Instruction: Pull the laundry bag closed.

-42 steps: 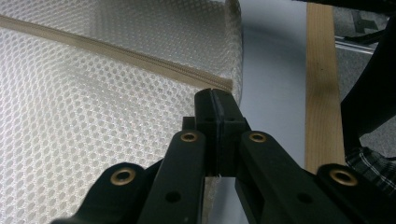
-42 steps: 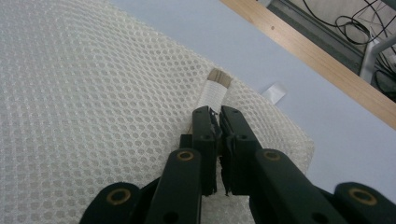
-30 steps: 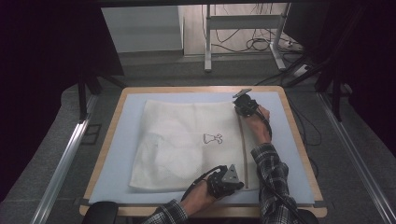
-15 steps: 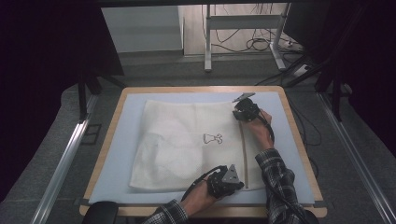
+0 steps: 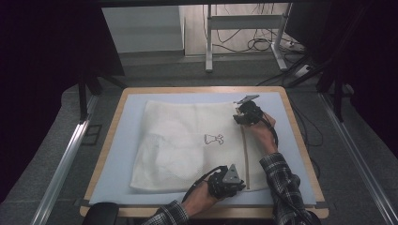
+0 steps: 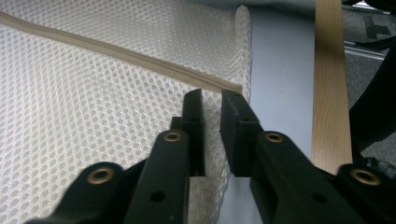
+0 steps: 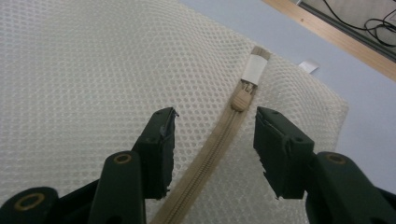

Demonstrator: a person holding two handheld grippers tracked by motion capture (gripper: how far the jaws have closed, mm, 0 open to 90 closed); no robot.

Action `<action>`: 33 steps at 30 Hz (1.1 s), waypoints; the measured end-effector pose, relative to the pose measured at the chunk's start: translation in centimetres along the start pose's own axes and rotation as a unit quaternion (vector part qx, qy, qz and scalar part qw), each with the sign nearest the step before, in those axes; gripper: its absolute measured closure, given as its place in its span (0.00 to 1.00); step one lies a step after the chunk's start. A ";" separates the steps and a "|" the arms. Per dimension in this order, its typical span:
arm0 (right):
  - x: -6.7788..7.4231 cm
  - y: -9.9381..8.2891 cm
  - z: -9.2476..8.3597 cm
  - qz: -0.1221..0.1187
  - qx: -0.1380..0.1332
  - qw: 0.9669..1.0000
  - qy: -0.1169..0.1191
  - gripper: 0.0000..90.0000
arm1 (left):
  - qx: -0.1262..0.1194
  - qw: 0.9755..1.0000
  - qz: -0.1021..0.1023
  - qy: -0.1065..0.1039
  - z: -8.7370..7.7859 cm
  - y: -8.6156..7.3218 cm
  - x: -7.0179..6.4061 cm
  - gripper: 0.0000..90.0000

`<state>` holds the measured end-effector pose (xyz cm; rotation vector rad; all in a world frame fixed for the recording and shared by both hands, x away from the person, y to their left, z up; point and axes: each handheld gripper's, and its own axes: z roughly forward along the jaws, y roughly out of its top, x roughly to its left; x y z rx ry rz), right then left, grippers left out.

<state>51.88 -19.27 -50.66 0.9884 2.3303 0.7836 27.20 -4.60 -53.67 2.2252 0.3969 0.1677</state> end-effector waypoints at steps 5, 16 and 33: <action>0.3 -0.1 -0.2 0.001 0.000 1.000 0.006 0.50 | 0.000 1.000 0.003 -0.005 -0.3 0.3 -0.1 0.76; 0.6 -0.3 -0.8 0.002 0.014 0.999 0.029 0.44 | 0.002 1.000 0.022 -0.018 -1.0 0.7 -0.4 0.54; 1.9 -0.2 -1.9 -0.003 0.015 0.998 0.054 0.20 | 0.009 1.000 0.001 -0.006 -2.6 -0.9 0.5 0.25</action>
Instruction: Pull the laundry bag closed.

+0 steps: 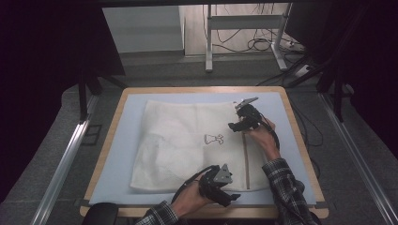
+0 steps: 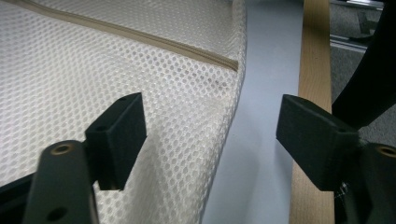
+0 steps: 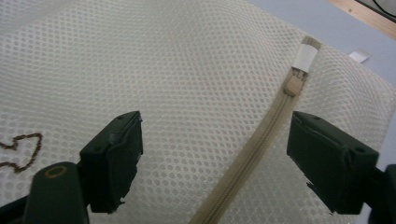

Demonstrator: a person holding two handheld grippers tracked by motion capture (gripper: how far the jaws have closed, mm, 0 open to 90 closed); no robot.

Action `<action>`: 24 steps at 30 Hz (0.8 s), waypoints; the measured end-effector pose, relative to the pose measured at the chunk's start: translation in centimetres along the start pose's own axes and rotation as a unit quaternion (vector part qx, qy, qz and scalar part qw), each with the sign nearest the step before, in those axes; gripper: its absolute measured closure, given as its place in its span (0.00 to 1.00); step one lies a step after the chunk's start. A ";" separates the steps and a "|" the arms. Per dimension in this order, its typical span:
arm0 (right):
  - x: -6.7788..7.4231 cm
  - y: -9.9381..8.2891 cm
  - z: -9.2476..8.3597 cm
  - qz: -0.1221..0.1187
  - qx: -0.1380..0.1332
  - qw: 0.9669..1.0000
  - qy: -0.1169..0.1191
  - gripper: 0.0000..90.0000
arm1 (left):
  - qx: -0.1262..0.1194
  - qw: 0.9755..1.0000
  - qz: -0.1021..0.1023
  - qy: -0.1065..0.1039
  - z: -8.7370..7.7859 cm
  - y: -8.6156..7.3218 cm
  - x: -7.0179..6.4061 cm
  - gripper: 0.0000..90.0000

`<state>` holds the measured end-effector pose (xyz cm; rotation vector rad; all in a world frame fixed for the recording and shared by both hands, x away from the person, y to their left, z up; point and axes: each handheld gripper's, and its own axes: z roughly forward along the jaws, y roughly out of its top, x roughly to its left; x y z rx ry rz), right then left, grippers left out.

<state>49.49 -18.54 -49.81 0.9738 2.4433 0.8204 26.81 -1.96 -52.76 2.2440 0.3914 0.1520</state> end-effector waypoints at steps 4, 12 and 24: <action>0.3 -0.1 -0.2 -0.003 0.000 1.000 0.009 0.13 | -0.007 1.000 -0.015 0.001 -0.6 0.0 0.1 0.19; 1.2 -0.2 -1.1 0.004 -0.005 1.000 0.027 0.08 | 0.003 0.999 -0.037 -0.015 -0.9 -0.4 0.2 0.11; 2.9 -0.4 -2.6 -0.005 -0.026 0.998 0.055 0.06 | 0.014 1.000 -0.020 -0.002 -2.4 -0.5 0.4 0.04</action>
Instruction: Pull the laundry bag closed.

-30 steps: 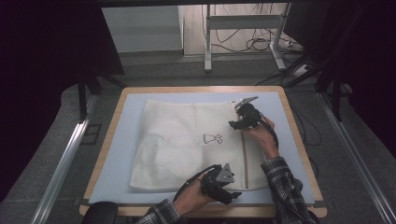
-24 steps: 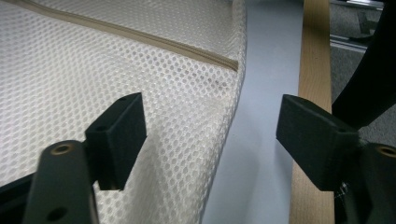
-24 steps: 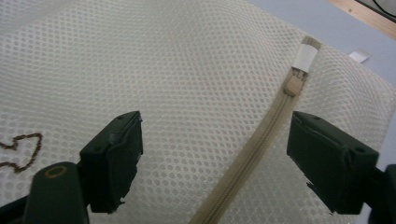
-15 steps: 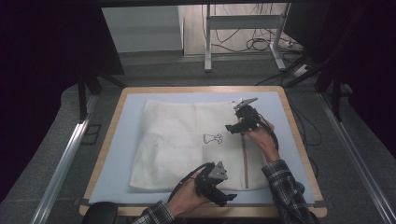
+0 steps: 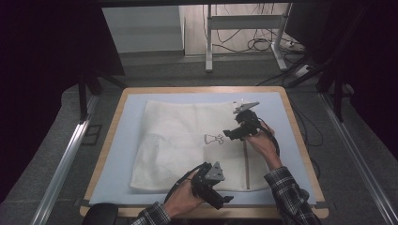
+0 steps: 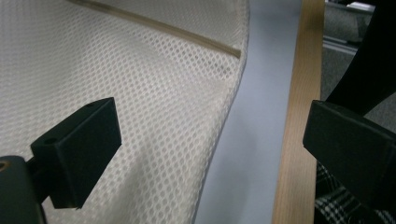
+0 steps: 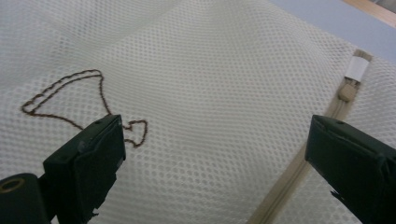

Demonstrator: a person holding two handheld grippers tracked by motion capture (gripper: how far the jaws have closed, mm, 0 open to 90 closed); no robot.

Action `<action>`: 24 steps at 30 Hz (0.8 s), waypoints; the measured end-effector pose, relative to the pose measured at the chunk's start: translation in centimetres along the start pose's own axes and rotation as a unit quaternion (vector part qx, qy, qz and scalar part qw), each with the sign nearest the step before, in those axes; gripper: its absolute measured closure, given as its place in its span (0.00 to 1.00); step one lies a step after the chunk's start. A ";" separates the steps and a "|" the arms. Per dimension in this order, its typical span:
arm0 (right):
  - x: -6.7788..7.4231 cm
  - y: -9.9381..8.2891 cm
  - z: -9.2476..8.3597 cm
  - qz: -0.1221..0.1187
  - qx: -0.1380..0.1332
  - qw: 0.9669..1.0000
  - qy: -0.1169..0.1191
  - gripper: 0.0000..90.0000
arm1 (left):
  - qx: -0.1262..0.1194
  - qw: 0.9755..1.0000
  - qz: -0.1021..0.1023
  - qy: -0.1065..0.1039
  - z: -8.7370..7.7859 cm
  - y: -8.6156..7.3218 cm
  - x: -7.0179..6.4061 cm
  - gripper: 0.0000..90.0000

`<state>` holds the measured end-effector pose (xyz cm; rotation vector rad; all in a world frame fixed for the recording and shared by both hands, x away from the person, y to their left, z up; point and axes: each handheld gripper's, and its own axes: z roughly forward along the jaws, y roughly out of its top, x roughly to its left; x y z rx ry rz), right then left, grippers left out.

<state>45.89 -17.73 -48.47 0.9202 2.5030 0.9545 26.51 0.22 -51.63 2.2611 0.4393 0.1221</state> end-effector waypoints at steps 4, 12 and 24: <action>0.7 -0.3 -0.1 -0.008 0.002 1.000 0.006 0.05 | 0.010 1.000 0.012 0.009 -0.3 -0.3 -0.1 0.02; 2.4 -0.6 -0.5 -0.018 -0.001 1.000 0.017 0.02 | 0.010 1.000 0.016 0.020 -1.2 -1.0 0.0 0.02; 4.4 -1.5 -1.2 -0.039 -0.026 0.999 0.020 0.00 | 0.005 0.999 0.009 0.043 -2.8 -2.3 0.6 0.03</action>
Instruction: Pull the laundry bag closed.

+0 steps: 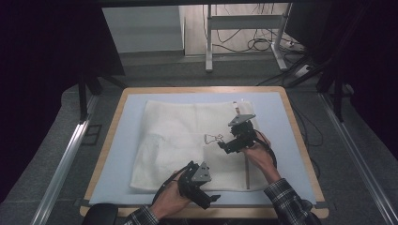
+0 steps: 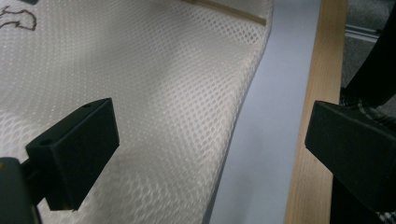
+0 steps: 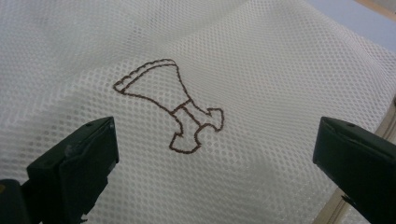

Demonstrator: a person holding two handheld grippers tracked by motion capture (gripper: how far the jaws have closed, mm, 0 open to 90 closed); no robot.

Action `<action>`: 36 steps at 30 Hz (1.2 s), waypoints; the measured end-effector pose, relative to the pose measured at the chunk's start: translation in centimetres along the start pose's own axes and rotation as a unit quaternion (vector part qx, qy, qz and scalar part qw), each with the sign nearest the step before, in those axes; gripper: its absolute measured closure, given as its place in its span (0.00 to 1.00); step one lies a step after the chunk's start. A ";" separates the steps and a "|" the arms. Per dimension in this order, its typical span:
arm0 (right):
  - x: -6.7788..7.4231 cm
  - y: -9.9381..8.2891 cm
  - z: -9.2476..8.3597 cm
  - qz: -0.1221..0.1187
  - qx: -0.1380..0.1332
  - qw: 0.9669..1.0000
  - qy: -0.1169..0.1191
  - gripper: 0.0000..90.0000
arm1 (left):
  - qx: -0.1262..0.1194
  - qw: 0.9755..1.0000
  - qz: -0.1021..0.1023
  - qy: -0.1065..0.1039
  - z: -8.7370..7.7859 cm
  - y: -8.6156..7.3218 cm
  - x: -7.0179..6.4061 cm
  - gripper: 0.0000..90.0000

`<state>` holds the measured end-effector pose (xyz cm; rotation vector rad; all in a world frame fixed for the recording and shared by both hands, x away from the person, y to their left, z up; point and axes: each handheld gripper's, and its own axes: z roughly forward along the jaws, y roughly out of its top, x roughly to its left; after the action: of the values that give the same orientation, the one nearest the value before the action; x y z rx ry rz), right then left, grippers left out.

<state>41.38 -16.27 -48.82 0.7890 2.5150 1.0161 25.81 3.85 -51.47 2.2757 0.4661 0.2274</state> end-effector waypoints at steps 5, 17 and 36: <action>0.6 -0.8 -0.3 -0.001 -0.009 1.000 0.005 0.00 | 0.005 1.000 0.010 0.011 -0.2 -0.4 -0.1 0.02; 2.3 -1.8 -1.4 0.003 -0.007 1.000 0.016 0.00 | 0.004 1.000 0.005 0.030 -1.3 -1.4 0.5 0.02; 4.4 -3.7 -3.9 -0.016 -0.005 1.000 0.013 0.00 | -0.012 0.997 0.018 0.070 -2.1 -2.9 0.9 0.00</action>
<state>34.69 -17.91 -49.09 0.7342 2.5341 1.0342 25.28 7.45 -52.16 2.2552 0.4927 0.4110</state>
